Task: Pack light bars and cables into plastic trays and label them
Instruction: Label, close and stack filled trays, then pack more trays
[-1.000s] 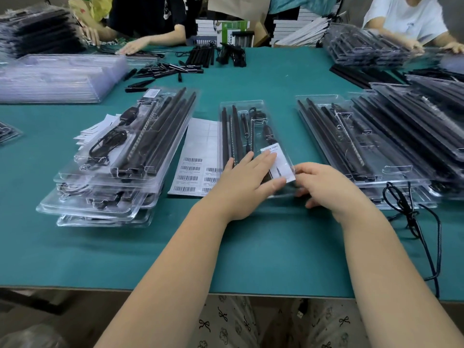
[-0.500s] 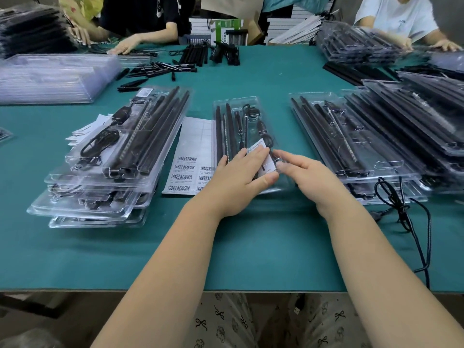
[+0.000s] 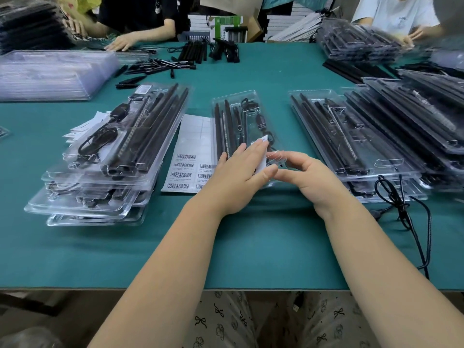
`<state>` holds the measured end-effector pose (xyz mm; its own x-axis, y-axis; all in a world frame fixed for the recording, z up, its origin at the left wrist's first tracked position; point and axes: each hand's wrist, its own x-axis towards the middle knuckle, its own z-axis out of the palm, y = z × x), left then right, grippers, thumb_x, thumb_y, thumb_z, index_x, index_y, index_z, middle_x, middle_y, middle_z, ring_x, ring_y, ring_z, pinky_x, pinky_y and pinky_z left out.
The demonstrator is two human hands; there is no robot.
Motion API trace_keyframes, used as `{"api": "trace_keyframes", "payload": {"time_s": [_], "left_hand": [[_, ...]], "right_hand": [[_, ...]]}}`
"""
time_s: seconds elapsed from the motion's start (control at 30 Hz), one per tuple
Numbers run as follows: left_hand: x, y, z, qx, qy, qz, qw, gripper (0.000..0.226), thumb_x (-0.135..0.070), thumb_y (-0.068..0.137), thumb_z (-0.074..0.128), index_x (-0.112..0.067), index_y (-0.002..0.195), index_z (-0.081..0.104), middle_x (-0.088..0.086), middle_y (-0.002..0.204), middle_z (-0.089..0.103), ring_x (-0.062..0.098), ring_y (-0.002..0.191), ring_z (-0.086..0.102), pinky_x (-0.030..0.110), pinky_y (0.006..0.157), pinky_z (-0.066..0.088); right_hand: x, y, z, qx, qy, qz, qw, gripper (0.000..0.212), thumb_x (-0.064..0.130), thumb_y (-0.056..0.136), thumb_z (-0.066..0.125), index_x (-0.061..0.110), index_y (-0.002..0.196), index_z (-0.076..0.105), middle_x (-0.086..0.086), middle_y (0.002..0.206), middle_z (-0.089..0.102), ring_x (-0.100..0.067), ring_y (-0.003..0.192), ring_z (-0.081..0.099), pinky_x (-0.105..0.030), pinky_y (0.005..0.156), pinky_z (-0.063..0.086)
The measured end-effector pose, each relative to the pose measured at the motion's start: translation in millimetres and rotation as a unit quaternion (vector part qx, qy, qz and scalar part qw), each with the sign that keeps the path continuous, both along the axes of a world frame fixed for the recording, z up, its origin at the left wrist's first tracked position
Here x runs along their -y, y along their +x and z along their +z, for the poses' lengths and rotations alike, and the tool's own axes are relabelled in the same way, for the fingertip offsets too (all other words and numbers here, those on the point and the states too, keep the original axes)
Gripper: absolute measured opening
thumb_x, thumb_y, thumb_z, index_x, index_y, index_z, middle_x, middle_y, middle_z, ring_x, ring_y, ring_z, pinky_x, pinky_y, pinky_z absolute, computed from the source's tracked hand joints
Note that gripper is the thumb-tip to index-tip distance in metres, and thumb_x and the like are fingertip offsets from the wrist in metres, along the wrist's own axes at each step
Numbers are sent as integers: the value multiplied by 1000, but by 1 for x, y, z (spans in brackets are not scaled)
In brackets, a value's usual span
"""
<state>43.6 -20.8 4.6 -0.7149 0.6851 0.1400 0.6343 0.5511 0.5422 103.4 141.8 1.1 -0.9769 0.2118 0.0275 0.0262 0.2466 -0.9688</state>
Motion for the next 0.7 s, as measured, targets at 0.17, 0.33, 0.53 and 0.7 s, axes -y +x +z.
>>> {"api": "trace_keyframes", "payload": {"time_s": [0.17,0.33,0.53,0.7], "left_hand": [[-1,-1,1,14,5,2,1000,60,-52,98,26,-32,152,10,-14,159,12,15,147,2,47,118,-2],[-4,1,2,-9,-46,1,999,62,-53,97,28,-30,152,11,-13,159,12,18,148,5,50,117,-1],[-3,2,3,-16,-75,0,997,63,-55,96,28,-30,152,12,-12,160,9,15,147,3,48,118,-2],[-2,1,4,-15,-76,-2,997,64,-56,96,28,-29,152,13,-12,160,10,15,147,3,48,118,-3]], "right_hand": [[4,7,7,33,47,53,997,44,50,55,79,61,95,63,14,141,34,-2,132,31,-29,110,23],[16,-2,-4,27,260,-26,965,40,40,71,72,43,109,60,-3,148,27,-20,137,22,-42,113,19],[16,-9,-12,49,369,-51,927,44,39,82,58,35,125,51,0,153,19,-26,136,23,-40,109,17],[11,-10,-11,48,356,-16,933,45,38,90,55,45,133,46,5,157,16,-20,140,15,-39,110,9]]}}
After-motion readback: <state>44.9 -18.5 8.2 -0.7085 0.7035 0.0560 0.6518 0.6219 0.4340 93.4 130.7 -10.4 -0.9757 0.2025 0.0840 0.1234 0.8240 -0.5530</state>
